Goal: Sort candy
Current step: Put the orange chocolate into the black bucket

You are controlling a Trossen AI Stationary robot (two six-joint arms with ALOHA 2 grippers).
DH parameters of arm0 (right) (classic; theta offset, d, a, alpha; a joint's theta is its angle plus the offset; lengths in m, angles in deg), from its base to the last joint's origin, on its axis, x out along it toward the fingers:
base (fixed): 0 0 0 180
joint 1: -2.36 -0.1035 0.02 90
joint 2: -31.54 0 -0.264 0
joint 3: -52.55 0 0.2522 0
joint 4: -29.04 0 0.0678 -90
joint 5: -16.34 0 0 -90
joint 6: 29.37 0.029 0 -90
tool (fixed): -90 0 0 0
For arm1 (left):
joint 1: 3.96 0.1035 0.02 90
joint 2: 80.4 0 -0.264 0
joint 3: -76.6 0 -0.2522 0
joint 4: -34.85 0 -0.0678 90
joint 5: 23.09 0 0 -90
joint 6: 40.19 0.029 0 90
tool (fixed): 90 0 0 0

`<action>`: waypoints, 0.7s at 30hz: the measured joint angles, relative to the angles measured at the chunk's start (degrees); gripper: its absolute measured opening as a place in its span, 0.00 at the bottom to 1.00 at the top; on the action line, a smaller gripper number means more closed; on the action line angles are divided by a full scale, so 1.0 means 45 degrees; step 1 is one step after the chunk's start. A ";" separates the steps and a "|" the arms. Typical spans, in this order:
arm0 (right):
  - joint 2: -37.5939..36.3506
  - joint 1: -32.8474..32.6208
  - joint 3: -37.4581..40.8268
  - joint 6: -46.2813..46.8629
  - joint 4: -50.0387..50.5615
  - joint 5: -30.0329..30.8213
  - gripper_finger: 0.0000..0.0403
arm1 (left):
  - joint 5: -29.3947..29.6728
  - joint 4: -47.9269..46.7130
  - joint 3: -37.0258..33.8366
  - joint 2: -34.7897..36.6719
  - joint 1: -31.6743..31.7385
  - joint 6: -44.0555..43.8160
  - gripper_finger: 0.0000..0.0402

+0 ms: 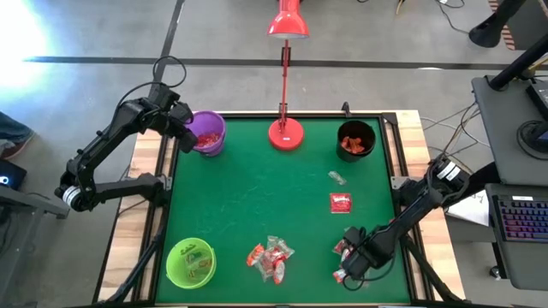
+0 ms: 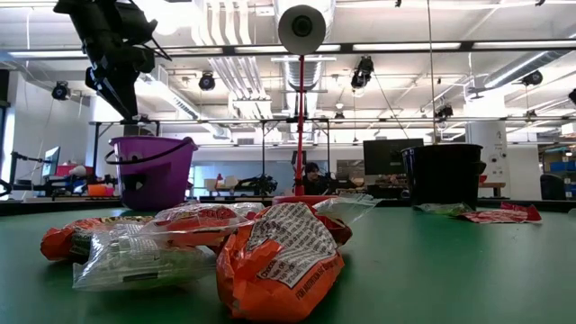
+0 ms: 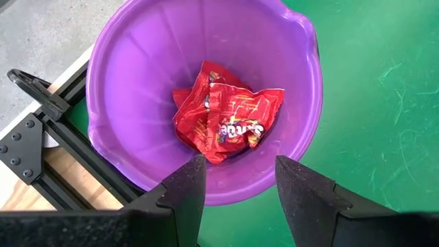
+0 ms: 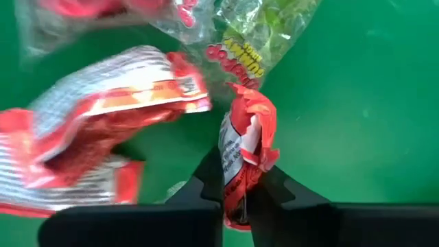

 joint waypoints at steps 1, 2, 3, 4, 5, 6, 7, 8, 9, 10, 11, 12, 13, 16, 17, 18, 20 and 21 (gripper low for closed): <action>-0.0054 0.0000 -0.0137 0.0365 0.0005 0.0041 0.05 | 0.0000 0.0000 0.0000 0.0000 0.0000 -0.0004 0.39; -0.0137 0.0000 -0.0303 0.0782 -0.0014 0.0117 0.05 | 0.0000 0.0000 0.0000 0.0000 0.0000 -0.0005 0.39; -0.0234 0.0000 -0.0481 0.1149 -0.0050 0.0187 0.05 | -0.0009 -0.0004 0.0000 0.0000 0.0000 -0.0009 0.39; -0.0303 0.0000 -0.0682 0.1542 -0.0046 0.0325 0.05 | -0.0070 -0.0005 0.0000 0.0000 0.0000 -0.0035 0.39; -0.0345 0.0000 -0.0871 0.1923 -0.0047 0.0538 0.05 | -0.0208 -0.0005 0.0000 0.0000 0.0000 -0.0042 0.39; -0.0397 -0.0001 -0.1063 0.2303 -0.0058 0.0831 0.05 | -0.0333 -0.0008 0.0000 0.0000 0.0000 -0.0039 0.39; -0.0444 -0.0005 -0.1248 0.2646 -0.0052 0.1241 0.05 | -0.0459 -0.0010 0.0000 0.0000 0.0000 -0.0027 0.39; -0.0495 0.0000 -0.1438 0.2961 -0.0005 0.1634 0.05 | -0.0619 -0.0016 0.0000 0.0000 0.0000 0.0013 0.39; -0.0570 0.0000 -0.1664 0.3204 0.0040 0.2133 0.05 | -0.0749 -0.0021 0.0000 0.0000 0.0000 0.0050 0.39; -0.0632 0.0018 -0.1876 0.3441 0.0194 0.2675 0.05 | -0.0874 -0.0027 0.0000 0.0000 0.0000 0.0066 0.39; -0.0657 0.0098 -0.2067 0.3585 0.0443 0.3092 0.05 | -0.0972 -0.0039 0.0000 0.0000 0.0000 0.0074 0.39; -0.0665 0.0221 -0.2250 0.3748 0.0772 0.3453 0.05 | -0.0981 -0.0048 0.0000 0.0000 0.0000 0.0107 0.39; -0.0665 0.0364 -0.2419 0.3828 0.1105 0.3769 0.05 | -0.0986 -0.0046 0.0000 0.0000 0.0000 0.0112 0.39; -0.0671 0.1082 -0.2794 0.3813 0.2078 0.4176 0.05 | -0.0981 -0.0049 0.0000 0.0000 0.0000 0.0160 0.39; -0.0684 0.1402 -0.2834 0.3628 0.2278 0.4172 0.05 | -0.0984 -0.0049 0.0000 0.0000 0.0002 0.0186 0.39; -0.0688 0.1736 -0.2840 0.3299 0.2369 0.4179 0.05 | -0.0981 -0.0049 0.0000 0.0000 0.0000 0.0194 0.39; -0.0695 0.2502 -0.2840 0.2422 0.2475 0.4234 0.05 | -0.0984 -0.0049 0.0000 0.0000 0.0000 0.0194 0.39; -0.0716 0.2911 -0.2840 0.1922 0.2544 0.4271 0.05 | -0.0981 -0.0049 0.0000 0.0000 0.0000 0.0198 0.39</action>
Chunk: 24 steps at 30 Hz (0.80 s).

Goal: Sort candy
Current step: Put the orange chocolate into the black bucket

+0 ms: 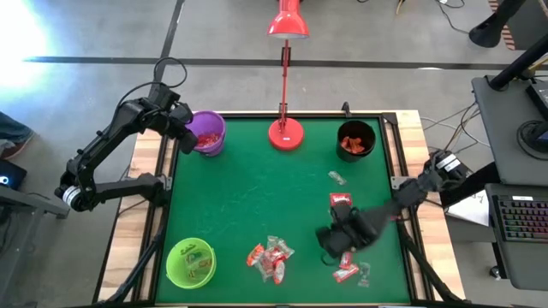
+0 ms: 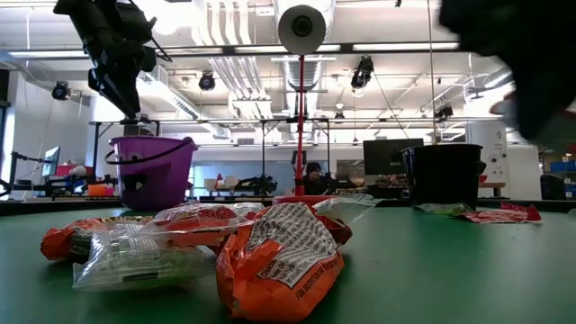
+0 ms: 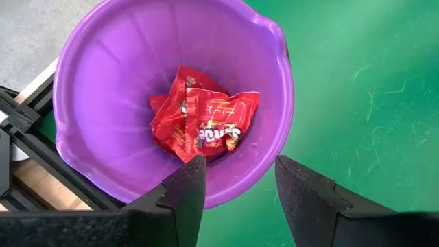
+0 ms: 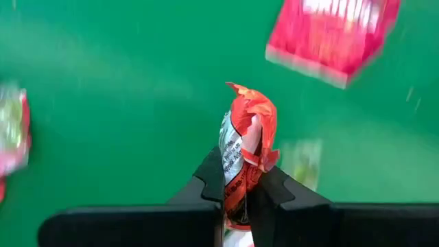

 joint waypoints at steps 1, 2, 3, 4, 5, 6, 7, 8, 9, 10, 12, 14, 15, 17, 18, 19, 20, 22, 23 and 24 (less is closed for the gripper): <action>-0.0018 0.0419 0.0000 -0.0576 0.0030 0.0066 0.05 | 0.0000 0.0000 0.0000 0.0000 0.0000 0.0001 0.39; -0.0054 0.0865 0.0000 -0.1176 0.0016 0.0121 0.05 | 0.0000 0.0005 0.0000 0.0000 0.0000 0.0001 0.39; -0.0096 0.1294 0.0000 -0.1730 0.0016 0.0150 0.05 | 0.0000 0.0005 0.0000 0.0000 0.0000 0.0001 0.39; -0.0152 0.1764 0.0000 -0.2316 0.0025 0.0194 0.05 | 0.0000 0.0008 0.0000 0.0000 0.0000 0.0012 0.39; -0.0226 0.2249 0.0000 -0.2831 0.0021 0.0229 0.05 | 0.0000 0.0013 0.0000 0.0000 0.0001 0.0042 0.39; -0.0312 0.2715 0.0000 -0.3307 0.0025 0.0327 0.05 | 0.0000 0.0033 0.0000 0.0000 0.0000 0.0054 0.39; -0.0413 0.3155 0.0000 -0.3793 0.0022 0.0517 0.05 | 0.0000 0.0075 0.0000 0.0000 0.0001 0.0054 0.39; -0.0495 0.3596 -0.0003 -0.4213 0.0011 0.0763 0.05 | 0.0000 0.0149 0.0000 0.0000 0.0000 0.0054 0.39; -0.0618 0.4022 -0.0005 -0.4651 0.0019 0.1018 0.05 | 0.0000 0.0231 0.0000 0.0000 0.0001 0.0054 0.39; -0.0742 0.4430 -0.0005 -0.5074 0.0027 0.1238 0.05 | 0.0000 0.0284 0.0000 0.0000 0.0000 0.0054 0.39; -0.1033 0.5291 -0.0005 -0.5892 0.0036 0.1618 0.05 | 0.0000 0.0495 0.0000 0.0000 0.0000 0.0054 0.39; -0.1349 0.6186 -0.0005 -0.6763 0.0064 0.1991 0.06 | 0.0000 0.0622 0.0000 0.0000 0.0000 0.0049 0.39; -0.1482 0.6627 -0.0005 -0.7170 0.0068 0.2230 0.06 | 0.0000 0.0621 0.0000 0.0000 0.0000 0.0049 0.39; -0.1780 0.7531 -0.0005 -0.8095 0.0064 0.2746 0.06 | 0.0000 0.0647 0.0000 0.0000 0.0000 0.0045 0.39; -0.1915 0.7957 -0.0005 -0.8582 0.0061 0.2975 0.06 | 0.0000 0.0650 0.0000 -0.0001 0.0000 0.0032 0.39; -0.2033 0.8369 -0.0010 -0.9040 0.0067 0.3118 0.06 | 0.0000 0.0648 0.0000 0.0000 0.0000 0.0013 0.39; -0.2165 0.8805 -0.0011 -0.9432 0.0079 0.3181 0.06 | 0.0000 0.0646 0.0000 0.0000 0.0000 0.0006 0.39; -0.2399 0.9594 -0.0010 -1.0252 0.0084 0.3184 0.06 | 0.0000 0.0645 0.0000 -0.0005 0.0000 0.0006 0.39; -0.2531 0.9942 -0.0010 -1.0611 0.0089 0.3185 0.06 | 0.0000 0.0646 0.0000 -0.0005 0.0000 0.0006 0.39; -0.2689 1.0290 -0.0010 -1.0953 0.0103 0.3194 0.06 | 0.0000 0.0641 0.0000 -0.0005 0.0000 0.0001 0.39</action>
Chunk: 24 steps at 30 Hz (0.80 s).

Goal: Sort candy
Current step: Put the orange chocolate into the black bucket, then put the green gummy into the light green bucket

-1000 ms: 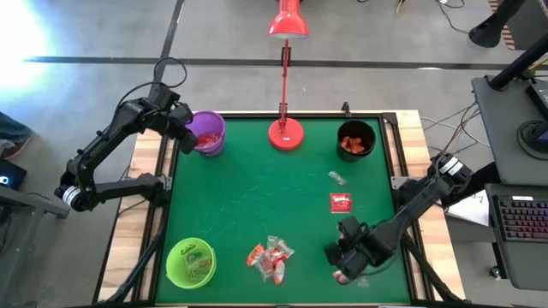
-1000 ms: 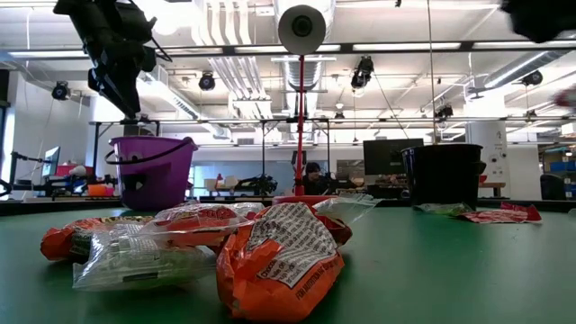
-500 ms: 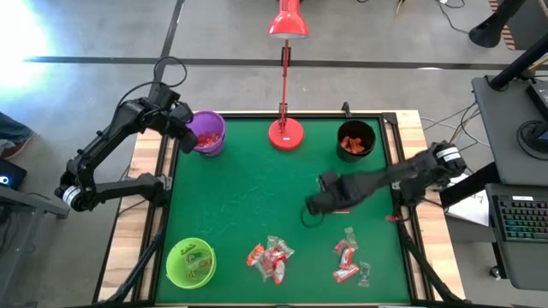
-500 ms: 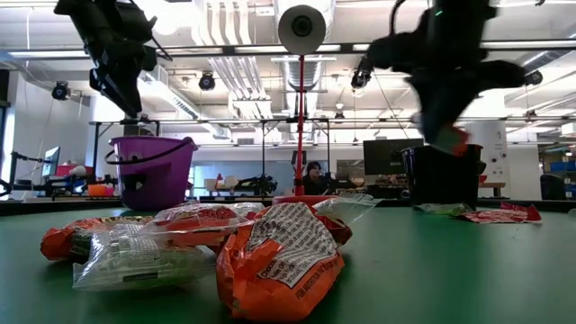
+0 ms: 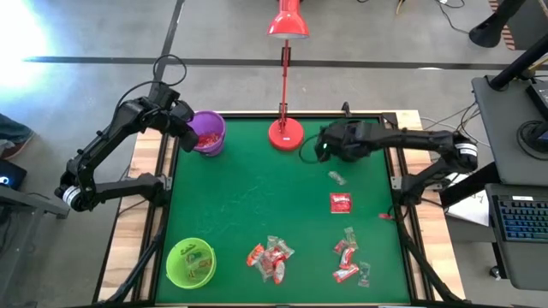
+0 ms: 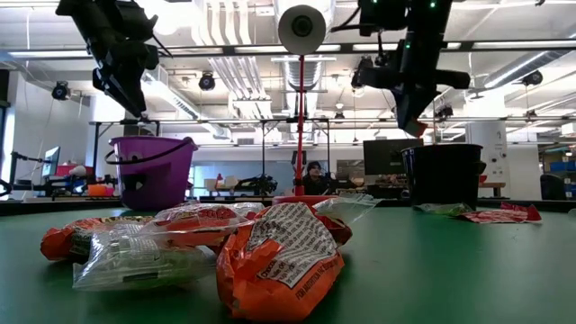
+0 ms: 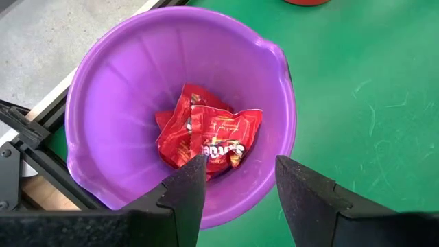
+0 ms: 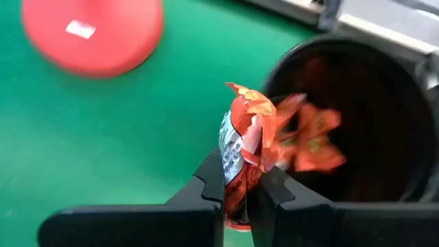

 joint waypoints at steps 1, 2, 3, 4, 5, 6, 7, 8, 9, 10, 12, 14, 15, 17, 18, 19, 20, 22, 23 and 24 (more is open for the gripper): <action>-0.0137 0.0313 0.0000 -0.0346 0.0005 0.0009 0.06 | 0.0000 0.0000 0.0000 0.0000 0.0004 0.0000 0.39; -0.0272 0.0606 0.0000 -0.0669 0.0000 0.0017 0.06 | 0.0000 0.0000 0.0000 0.0000 0.0003 0.0000 0.39; -0.0399 0.0901 -0.0001 -0.0945 0.0009 0.0014 0.06 | 0.0000 0.0000 0.0000 0.0000 0.0000 0.0000 0.39; -0.0515 0.1197 -0.0005 -0.1228 0.0015 0.0006 0.06 | 0.0000 0.0000 0.0000 0.0000 0.0000 0.0000 0.39; -0.0622 0.1473 -0.0005 -0.1464 0.0015 -0.0008 0.06 | 0.0000 -0.0001 0.0000 0.0000 0.0000 -0.0006 0.39; -0.0720 0.1703 -0.0005 -0.1598 0.0022 -0.0010 0.06 | 0.0000 -0.0001 0.0000 0.0000 0.0000 -0.0024 0.39; -0.0824 0.1912 -0.0005 -0.1778 0.0046 -0.0005 0.06 | 0.0000 0.0000 0.0000 0.0000 0.0000 -0.0044 0.39; -0.0929 0.2109 -0.0004 -0.1930 0.0096 -0.0002 0.06 | 0.0000 -0.0005 0.0000 0.0000 0.0000 -0.0046 0.39; -0.1016 0.2261 -0.0005 -0.2140 0.0135 -0.0003 0.06 | 0.0000 -0.0005 0.0000 0.0000 0.0000 -0.0044 0.39; -0.1074 0.2366 -0.0005 -0.2294 0.0141 -0.0005 0.06 | 0.0000 -0.0001 0.0000 0.0000 0.0000 -0.0049 0.39; -0.1123 0.2491 -0.0005 -0.2615 0.0143 -0.0017 0.07 | 0.0000 0.0000 0.0000 0.0000 0.0000 -0.0046 0.39; -0.1130 0.2556 -0.0005 -0.2783 0.0168 -0.0047 0.09 | 0.0000 0.0000 0.0000 0.0000 0.0001 -0.0044 0.39; -0.1135 0.2560 -0.0002 -0.2809 0.0182 -0.0099 0.10 | 0.0005 0.0000 0.0000 0.0000 0.0000 -0.0046 0.39; -0.1133 0.2565 -0.0005 -0.3000 0.0209 -0.0403 0.14 | 0.0003 0.0000 0.0000 0.0000 0.0001 -0.0044 0.39; -0.1130 0.2571 -0.0005 -0.3094 0.0235 -0.0525 0.16 | 0.0003 0.0000 0.0000 0.0000 0.0002 -0.0047 0.39; -0.1130 0.2580 -0.0003 -0.3138 0.0239 -0.0560 0.18 | 0.0001 0.0000 0.0000 0.0000 0.0000 -0.0044 0.39; -0.1130 0.2580 0.0000 -0.3165 0.0234 -0.0569 0.21 | 0.0001 0.0000 0.0000 0.0000 0.0000 -0.0044 0.39; -0.1130 0.2585 -0.0005 -0.3181 0.0248 -0.0557 0.26 | 0.0005 0.0000 0.0000 0.0000 0.0000 -0.0029 0.39; -0.1130 0.2585 -0.0005 -0.3179 0.0252 -0.0528 0.28 | 0.0005 0.0005 0.0000 0.0000 0.0002 -0.0027 0.39; -0.1130 0.2585 -0.0005 -0.3174 0.0279 -0.0414 0.30 | 0.0005 0.0005 0.0000 0.0000 0.0000 -0.0020 0.39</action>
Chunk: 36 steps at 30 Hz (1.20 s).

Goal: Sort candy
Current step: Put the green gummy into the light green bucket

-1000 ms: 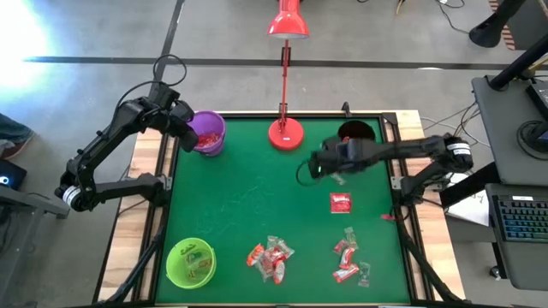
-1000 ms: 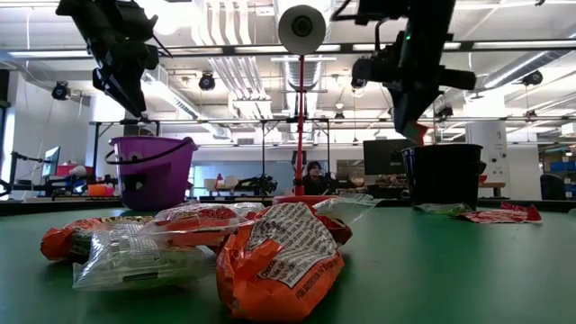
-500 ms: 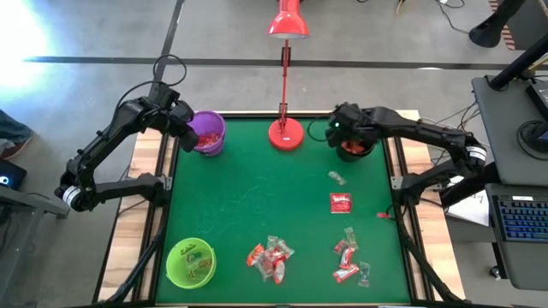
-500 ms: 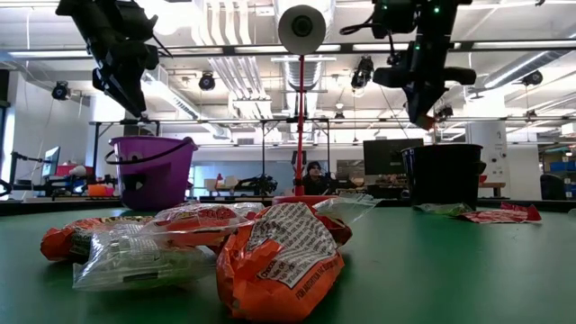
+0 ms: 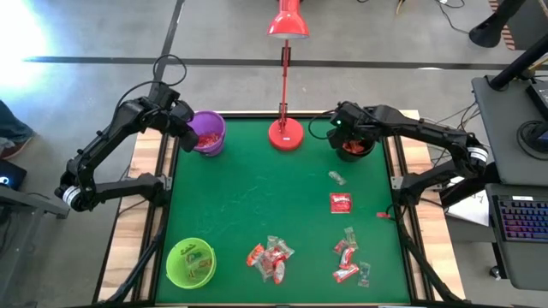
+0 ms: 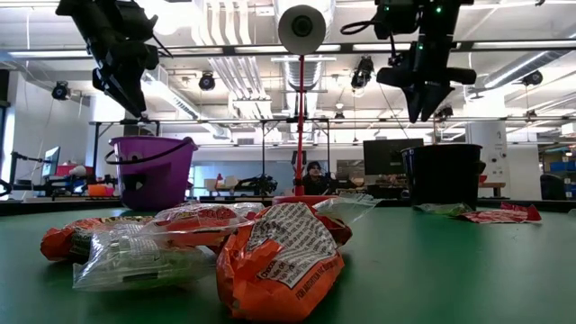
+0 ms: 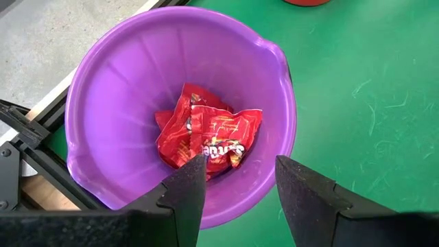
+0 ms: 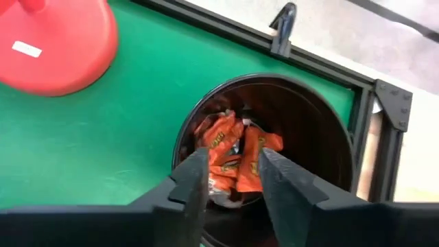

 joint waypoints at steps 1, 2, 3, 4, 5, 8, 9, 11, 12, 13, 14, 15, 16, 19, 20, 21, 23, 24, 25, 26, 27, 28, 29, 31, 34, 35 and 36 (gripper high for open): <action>0.0000 0.0000 0.0000 0.0052 0.0073 0.0060 0.32 | 0.0000 0.0000 0.0000 0.0000 0.0000 0.0001 0.39; 0.0000 0.0000 0.0000 0.0168 0.0204 0.0053 0.33 | 0.0000 0.0000 0.0000 0.0000 0.0002 0.0004 0.39; 0.0000 0.0000 0.0001 0.0319 0.0357 -0.0022 0.33 | 0.0000 0.0000 0.0000 0.0000 0.0000 0.0005 0.39; 0.0000 0.0000 0.0001 0.0422 0.0498 -0.0202 0.33 | 0.0000 0.0000 0.0000 0.0000 0.0002 0.0005 0.39; 0.0000 0.0000 0.0003 0.0519 0.0616 -0.0541 0.34 | 0.0000 0.0000 0.0000 0.0000 0.0001 0.0005 0.39; -0.0032 -0.0013 0.0000 0.0563 0.0719 -0.2512 0.34 | 0.0000 0.0002 0.0000 0.0000 0.0002 0.0010 0.39; -0.0053 -0.0061 0.0002 0.0542 0.0711 -0.3373 0.34 | 0.0000 0.0005 0.0000 0.0000 0.0000 0.0010 0.39; -0.0083 -0.0247 0.0000 0.0452 0.0707 -0.4967 0.34 | 0.0000 0.0010 0.0000 0.0000 0.0005 0.0015 0.39; -0.0101 -0.0422 0.0000 0.0447 0.0711 -0.5630 0.34 | 0.0000 0.0015 0.0000 0.0000 0.0005 0.0015 0.39; -0.0110 -0.0646 0.0000 0.0447 0.0711 -0.6129 0.34 | 0.0000 0.0015 0.0000 0.0000 0.0004 0.0015 0.39; -0.0115 -0.0918 0.0003 0.0444 0.0718 -0.6440 0.34 | 0.0002 0.0023 0.0000 0.0000 0.0005 0.0015 0.39; -0.0117 -0.1219 0.0000 0.0433 0.0769 -0.6623 0.34 | 0.0000 0.0032 0.0000 0.0000 0.0003 0.0015 0.39; -0.0117 -0.1529 0.0000 0.0434 0.0904 -0.6669 0.34 | 0.0000 0.0046 0.0000 0.0000 0.0001 0.0015 0.39; -0.0102 -0.2508 0.0050 0.0798 0.1408 -0.6696 0.34 | 0.0002 0.0073 0.0000 0.0000 0.0003 0.0015 0.39; -0.0090 -0.2850 0.0116 0.1086 0.1476 -0.6651 0.34 | 0.0000 0.0078 0.0000 0.0000 0.0004 0.0015 0.39; -0.0060 -0.3192 0.0213 0.1297 0.1502 -0.6608 0.34 | 0.0000 0.0083 0.0000 0.0000 0.0001 0.0015 0.39; -0.0030 -0.3863 0.0440 0.1475 0.1484 -0.6605 0.34 | 0.0000 0.0088 0.0000 0.0000 0.0004 0.0015 0.39; -0.0029 -0.4185 0.0586 0.1616 0.1458 -0.6607 0.34 | 0.0000 0.0102 0.0000 0.0000 0.0000 0.0015 0.39; -0.0029 -0.4492 0.0743 0.1750 0.1464 -0.6608 0.34 | 0.0000 0.0119 0.0000 0.0000 0.0000 0.0015 0.39; -0.0029 -0.4785 0.0905 0.1957 0.1464 -0.6610 0.34 | 0.0000 0.0121 0.0000 0.0000 0.0001 0.0015 0.39; -0.0029 -0.5075 0.1079 0.2122 0.1462 -0.6617 0.34 | 0.0000 0.0121 0.0000 -0.0001 0.0005 0.0015 0.39; -0.0029 -0.5357 0.1251 0.2356 0.1464 -0.6623 0.34 | 0.0000 0.0123 0.0000 -0.0005 0.0000 0.0015 0.39; -0.0029 -0.5651 0.1412 0.2629 0.1462 -0.6698 0.34 | 0.0002 0.0121 0.0000 -0.0002 0.0005 0.0015 0.39; -0.0029 -0.6234 0.1708 0.3217 0.1453 -0.7129 0.34 | 0.0000 0.0121 0.0000 -0.0002 0.0005 0.0015 0.39; -0.0029 -0.7218 0.1997 0.4307 0.1420 -0.7727 0.34 | 0.0001 0.0121 0.0000 0.0000 0.0001 0.0020 0.39; -0.0029 -0.7542 0.2034 0.4645 0.1378 -0.7711 0.34 | 0.0000 0.0121 0.0000 -0.0004 0.0004 0.0018 0.39; -0.0029 -0.7846 0.2060 0.4998 0.1269 -0.7708 0.34 | 0.0000 0.0121 0.0000 -0.0004 0.0004 0.0020 0.39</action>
